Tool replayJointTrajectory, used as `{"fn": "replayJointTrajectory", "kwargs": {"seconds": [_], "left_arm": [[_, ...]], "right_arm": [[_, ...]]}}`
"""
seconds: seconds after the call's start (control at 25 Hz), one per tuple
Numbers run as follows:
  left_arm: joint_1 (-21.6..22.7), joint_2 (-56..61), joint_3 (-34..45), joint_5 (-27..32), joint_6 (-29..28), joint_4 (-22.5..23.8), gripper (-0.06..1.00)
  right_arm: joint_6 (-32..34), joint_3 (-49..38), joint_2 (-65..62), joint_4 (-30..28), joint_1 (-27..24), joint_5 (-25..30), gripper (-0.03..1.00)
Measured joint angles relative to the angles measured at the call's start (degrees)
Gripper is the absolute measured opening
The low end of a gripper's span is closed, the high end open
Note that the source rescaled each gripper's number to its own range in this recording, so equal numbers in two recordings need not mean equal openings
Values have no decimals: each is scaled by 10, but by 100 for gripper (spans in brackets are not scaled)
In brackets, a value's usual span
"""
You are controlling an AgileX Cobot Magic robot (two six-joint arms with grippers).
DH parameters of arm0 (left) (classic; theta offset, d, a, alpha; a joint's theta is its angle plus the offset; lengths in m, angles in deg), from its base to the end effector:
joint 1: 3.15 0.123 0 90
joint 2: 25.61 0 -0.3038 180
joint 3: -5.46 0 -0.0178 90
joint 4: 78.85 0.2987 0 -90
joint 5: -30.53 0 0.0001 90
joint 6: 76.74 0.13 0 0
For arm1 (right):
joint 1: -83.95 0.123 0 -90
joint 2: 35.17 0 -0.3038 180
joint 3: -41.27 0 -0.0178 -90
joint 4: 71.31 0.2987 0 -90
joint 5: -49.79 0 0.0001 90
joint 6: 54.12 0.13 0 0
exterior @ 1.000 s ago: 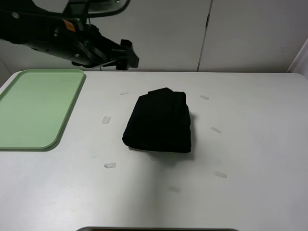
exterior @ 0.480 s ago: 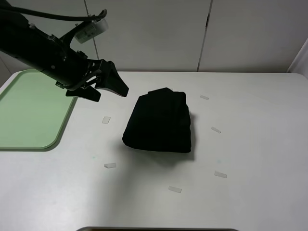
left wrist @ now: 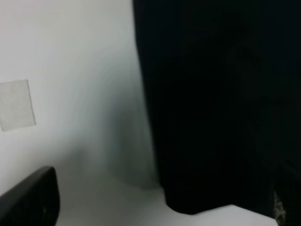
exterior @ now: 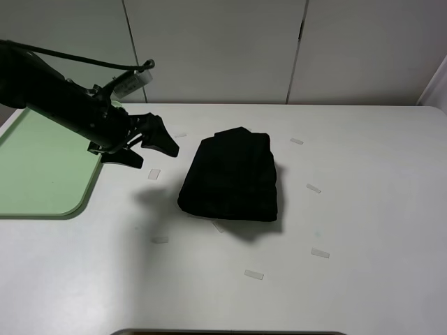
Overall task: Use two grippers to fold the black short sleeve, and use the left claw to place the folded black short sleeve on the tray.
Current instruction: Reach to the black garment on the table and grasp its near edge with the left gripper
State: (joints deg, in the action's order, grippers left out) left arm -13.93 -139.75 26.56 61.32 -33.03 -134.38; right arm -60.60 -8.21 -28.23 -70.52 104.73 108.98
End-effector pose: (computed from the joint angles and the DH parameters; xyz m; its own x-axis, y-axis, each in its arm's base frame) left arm 0.3817 -0.1286 0.0949 -0.9211 0.0524 -0.3859 0.2314 0.8706 -0.4342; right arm 0.0505 0.0208 0.2835 -0.3632 -0.2510 -0.8973 -0.4055 0.9096 -0.0904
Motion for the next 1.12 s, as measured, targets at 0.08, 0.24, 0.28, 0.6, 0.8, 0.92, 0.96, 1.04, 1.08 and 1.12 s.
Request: {"fn": "replayJointTrajectory", "kwargs": {"seconds": [0.08, 0.24, 0.28, 0.6, 0.8, 0.92, 0.96, 1.04, 1.08, 1.12], "left_arm": [[0, -23, 0, 0, 39, -36, 88], [-1, -66, 0, 0, 114, -107, 88], [-2, -75, 0, -1, 127, -124, 88], [-18, -117, -1, 1, 231, -229, 87], [-23, -136, -2, 7, 248, -258, 86], [-27, -141, -2, 7, 253, -277, 85], [-30, -142, -2, 8, 260, -283, 85], [-36, -147, -2, 10, 281, -306, 85], [-41, -150, -2, 10, 295, -323, 85], [-46, -154, -4, 13, 310, -336, 85]], "right_arm": [[0, 0, 0, 0, 0, 0, 100], [0, 0, 0, -3, 0, 0, 100], [0, 0, 0, -3, 0, 0, 100], [0, 0, 0, -3, 0, 0, 100], [0, 0, 0, -3, 0, 0, 100], [0, 0, 0, -3, 0, 0, 100], [0, 0, 0, -3, 0, 0, 100], [0, 0, 0, -3, 0, 0, 100], [0, 0, 0, -3, 0, 0, 100], [0, 0, 0, -3, 0, 0, 100]]}}
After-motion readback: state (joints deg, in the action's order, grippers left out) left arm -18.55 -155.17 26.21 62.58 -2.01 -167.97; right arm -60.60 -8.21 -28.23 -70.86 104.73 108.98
